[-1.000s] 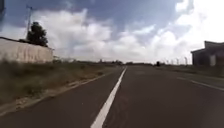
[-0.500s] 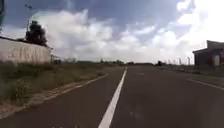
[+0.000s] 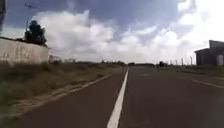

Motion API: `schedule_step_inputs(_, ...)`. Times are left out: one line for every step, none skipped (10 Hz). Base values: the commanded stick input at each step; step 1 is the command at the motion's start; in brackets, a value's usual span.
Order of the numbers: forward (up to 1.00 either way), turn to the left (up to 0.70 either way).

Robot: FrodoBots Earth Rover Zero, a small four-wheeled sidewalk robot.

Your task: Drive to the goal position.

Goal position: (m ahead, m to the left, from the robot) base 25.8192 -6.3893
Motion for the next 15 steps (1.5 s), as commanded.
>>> schedule_step_inputs(1.0,0.0)
schedule_step_inputs(1.0,0.0)
schedule_step_inputs(1.0,0.0)
schedule_step_inputs(1.0,0.0)
schedule_step_inputs(1.0,0.0)
schedule_step_inputs(1.0,0.0)
schedule_step_inputs(1.0,0.0)
schedule_step_inputs(1.0,0.0)
schedule_step_inputs(1.0,0.0)
schedule_step_inputs(1.0,0.0)
schedule_step_inputs(1.0,0.0)
schedule_step_inputs(1.0,0.0)
schedule_step_inputs(1.0,0.0)
schedule_step_inputs(1.0,0.0)
schedule_step_inputs(1.0,0.0)
